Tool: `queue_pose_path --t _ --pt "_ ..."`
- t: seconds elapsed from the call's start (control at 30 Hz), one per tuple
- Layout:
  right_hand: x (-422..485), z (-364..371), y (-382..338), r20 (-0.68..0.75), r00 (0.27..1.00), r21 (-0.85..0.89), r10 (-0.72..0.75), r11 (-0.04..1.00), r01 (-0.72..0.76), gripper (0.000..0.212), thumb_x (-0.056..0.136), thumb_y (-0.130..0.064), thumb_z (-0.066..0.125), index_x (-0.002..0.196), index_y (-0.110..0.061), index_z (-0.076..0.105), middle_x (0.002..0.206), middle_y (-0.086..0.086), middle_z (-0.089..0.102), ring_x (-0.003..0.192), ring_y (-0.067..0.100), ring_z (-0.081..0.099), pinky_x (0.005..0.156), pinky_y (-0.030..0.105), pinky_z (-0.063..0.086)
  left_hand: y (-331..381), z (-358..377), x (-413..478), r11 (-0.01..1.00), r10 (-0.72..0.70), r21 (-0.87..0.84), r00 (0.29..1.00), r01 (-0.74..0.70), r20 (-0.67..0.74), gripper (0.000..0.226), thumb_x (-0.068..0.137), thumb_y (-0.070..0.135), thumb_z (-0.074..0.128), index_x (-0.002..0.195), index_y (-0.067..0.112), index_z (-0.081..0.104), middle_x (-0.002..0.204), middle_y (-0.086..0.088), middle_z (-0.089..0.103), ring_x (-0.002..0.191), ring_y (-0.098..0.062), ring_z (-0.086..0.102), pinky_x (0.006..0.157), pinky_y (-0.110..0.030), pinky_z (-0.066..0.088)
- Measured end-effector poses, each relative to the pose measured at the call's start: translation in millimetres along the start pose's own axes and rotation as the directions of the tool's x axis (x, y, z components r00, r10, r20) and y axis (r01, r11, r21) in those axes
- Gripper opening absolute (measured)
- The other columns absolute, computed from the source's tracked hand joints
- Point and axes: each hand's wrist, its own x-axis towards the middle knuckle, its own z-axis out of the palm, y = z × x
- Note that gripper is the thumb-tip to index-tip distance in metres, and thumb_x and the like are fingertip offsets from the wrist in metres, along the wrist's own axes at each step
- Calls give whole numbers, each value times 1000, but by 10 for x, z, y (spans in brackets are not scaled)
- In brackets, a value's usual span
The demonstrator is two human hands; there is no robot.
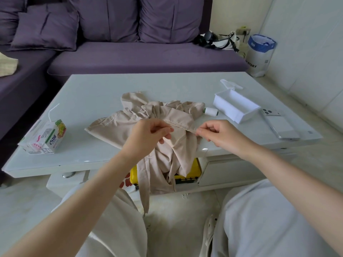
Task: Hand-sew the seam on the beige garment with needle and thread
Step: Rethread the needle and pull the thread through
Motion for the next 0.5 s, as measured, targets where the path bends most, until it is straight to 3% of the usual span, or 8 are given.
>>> queue_pose_path --t 0.13,0.3,0.5 --pt "40 -25 200 -19 998 -15 66 998 -67 16 93 -22 57 81 -18 66 49 -17 52 47 -7 46 49 5 33 -73 -102 8 1000 -20 6 997 21 -71 16 92 -1 56 82 8 66 71 -5 67 50 2 56 53 -8 42" --pt "79 -65 401 -41 993 -44 113 992 -114 15 93 -20 57 86 -14 69 54 -15 52 49 -9 47 50 5 33 -248 -204 25 997 -31 63 990 40 -136 18 90 3 60 78 14 68 63 5 67 50 -2 55 54 -17 44" --pt "87 -129 568 17 985 -34 174 984 -173 13 93 -19 59 85 -17 69 70 -3 61 45 -2 44 51 10 39 -377 -280 34 994 -46 85 981 63 -188 24 91 0 57 76 16 67 68 -2 66 50 -3 55 54 -12 46"
